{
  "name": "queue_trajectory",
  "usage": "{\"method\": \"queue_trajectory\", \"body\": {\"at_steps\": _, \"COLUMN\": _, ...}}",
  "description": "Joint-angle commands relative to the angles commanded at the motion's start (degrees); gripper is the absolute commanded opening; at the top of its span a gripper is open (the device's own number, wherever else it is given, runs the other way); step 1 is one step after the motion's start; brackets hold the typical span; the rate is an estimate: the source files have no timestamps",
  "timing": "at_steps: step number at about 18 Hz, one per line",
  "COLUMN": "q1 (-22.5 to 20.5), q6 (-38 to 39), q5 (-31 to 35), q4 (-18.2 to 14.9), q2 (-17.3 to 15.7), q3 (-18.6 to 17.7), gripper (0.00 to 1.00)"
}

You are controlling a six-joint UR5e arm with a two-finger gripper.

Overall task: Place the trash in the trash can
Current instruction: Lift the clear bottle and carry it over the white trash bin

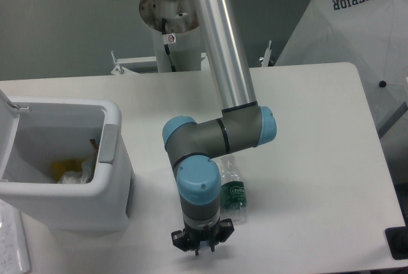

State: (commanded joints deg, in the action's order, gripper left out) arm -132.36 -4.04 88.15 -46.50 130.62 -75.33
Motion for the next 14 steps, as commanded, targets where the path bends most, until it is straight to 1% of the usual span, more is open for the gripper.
{"method": "queue_trajectory", "body": {"at_steps": 2, "q1": -1.6, "q6": 0.2, "q5": -0.3, "q4": 0.2, "q2": -2.7, "q3": 1.7, "gripper": 0.33}}
{"method": "queue_trajectory", "body": {"at_steps": 4, "q1": -3.2, "q6": 1.1, "q5": -0.7, "q4": 0.3, "q2": -5.2, "q3": 5.3, "gripper": 0.33}}
{"method": "queue_trajectory", "body": {"at_steps": 6, "q1": -4.7, "q6": 3.2, "q5": -1.4, "q4": 1.8, "q2": -6.9, "q3": 8.0, "gripper": 0.33}}
{"method": "queue_trajectory", "body": {"at_steps": 9, "q1": -6.9, "q6": 8.1, "q5": -1.4, "q4": 6.7, "q2": -10.1, "q3": 8.7, "gripper": 0.33}}
{"method": "queue_trajectory", "body": {"at_steps": 10, "q1": -7.6, "q6": 9.5, "q5": -1.4, "q4": 7.3, "q2": -11.3, "q3": 9.1, "gripper": 0.33}}
{"method": "queue_trajectory", "body": {"at_steps": 12, "q1": -7.9, "q6": 11.5, "q5": -1.4, "q4": 7.4, "q2": -13.3, "q3": 10.0, "gripper": 0.33}}
{"method": "queue_trajectory", "body": {"at_steps": 14, "q1": -7.7, "q6": 12.0, "q5": -1.3, "q4": 7.4, "q2": -15.7, "q3": 9.9, "gripper": 0.33}}
